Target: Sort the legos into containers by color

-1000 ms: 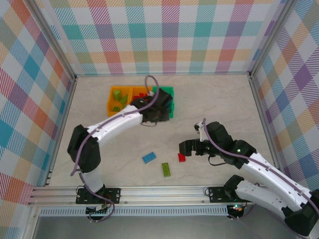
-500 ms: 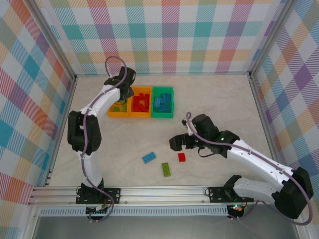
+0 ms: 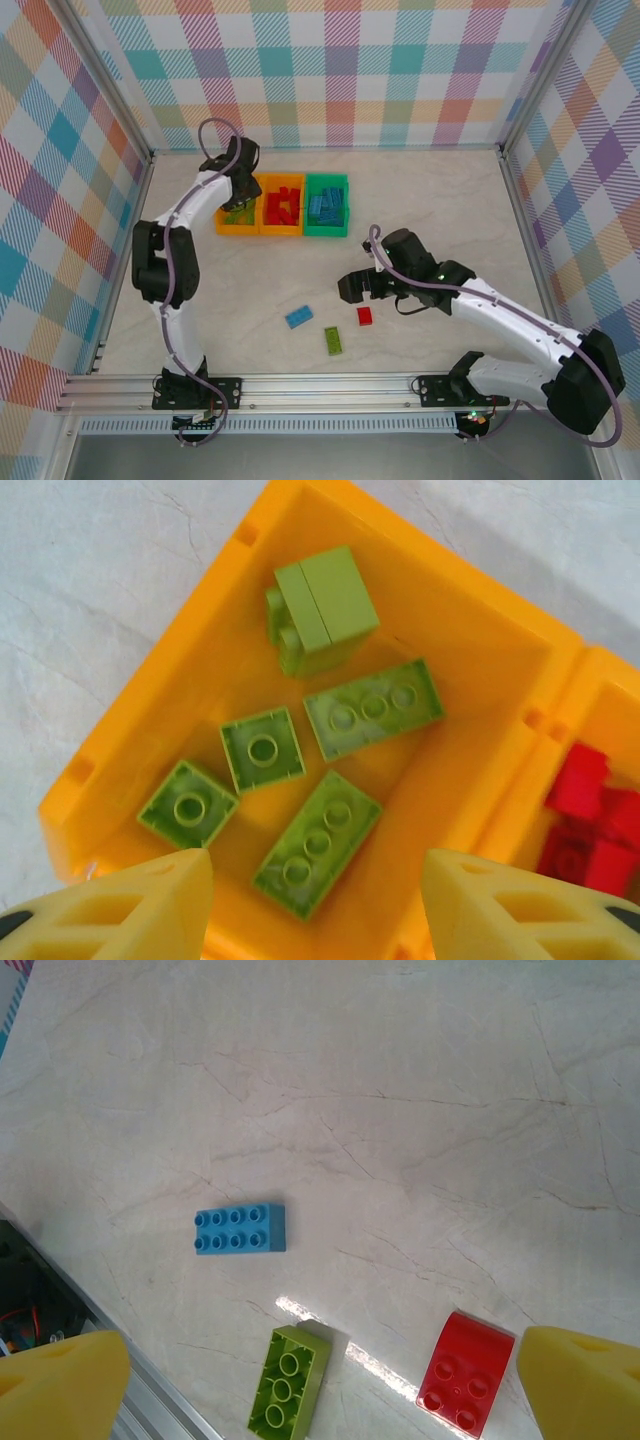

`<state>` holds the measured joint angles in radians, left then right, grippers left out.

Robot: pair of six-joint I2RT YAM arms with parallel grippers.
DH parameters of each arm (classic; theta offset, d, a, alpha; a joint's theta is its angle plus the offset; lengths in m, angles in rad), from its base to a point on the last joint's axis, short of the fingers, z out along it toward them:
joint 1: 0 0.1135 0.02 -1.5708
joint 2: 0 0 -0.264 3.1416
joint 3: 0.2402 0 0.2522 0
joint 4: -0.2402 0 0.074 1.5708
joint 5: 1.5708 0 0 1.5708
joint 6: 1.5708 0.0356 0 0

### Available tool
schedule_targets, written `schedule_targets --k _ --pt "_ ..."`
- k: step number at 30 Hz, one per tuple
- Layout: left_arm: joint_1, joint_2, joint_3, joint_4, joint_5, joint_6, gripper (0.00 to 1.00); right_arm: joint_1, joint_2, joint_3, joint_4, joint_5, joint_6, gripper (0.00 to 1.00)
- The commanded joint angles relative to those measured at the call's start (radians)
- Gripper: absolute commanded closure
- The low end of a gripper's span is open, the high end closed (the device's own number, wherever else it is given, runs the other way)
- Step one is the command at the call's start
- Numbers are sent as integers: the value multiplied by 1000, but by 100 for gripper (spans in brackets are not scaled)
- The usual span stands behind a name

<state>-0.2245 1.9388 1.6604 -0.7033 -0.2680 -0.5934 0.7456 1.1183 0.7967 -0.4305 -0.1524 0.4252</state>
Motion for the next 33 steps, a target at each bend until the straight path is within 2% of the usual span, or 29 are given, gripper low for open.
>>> schedule_targets --k 1,8,14,16,20,24,30,33 --pt "-3 -212 -77 15 98 16 43 6 39 37 44 -33 2 0" --pt "-41 -581 -296 -56 103 138 40 129 173 107 76 0 17 0" --pt "-44 -873 -489 -68 314 396 32 244 366 179 120 39 30 0" --pt "-44 -948 -538 -76 347 467 31 272 442 217 118 75 36 0" --pt "-44 -1015 -576 -145 354 565 29 319 576 313 62 189 80 0" --pt "-44 -1079 -657 -160 409 686 14 360 701 411 -24 295 112 0" --pt "-44 -1181 -757 -155 436 781 6 404 825 492 -89 359 117 1" --pt "-44 -1214 -766 -159 436 823 5 415 859 503 -88 363 123 9"
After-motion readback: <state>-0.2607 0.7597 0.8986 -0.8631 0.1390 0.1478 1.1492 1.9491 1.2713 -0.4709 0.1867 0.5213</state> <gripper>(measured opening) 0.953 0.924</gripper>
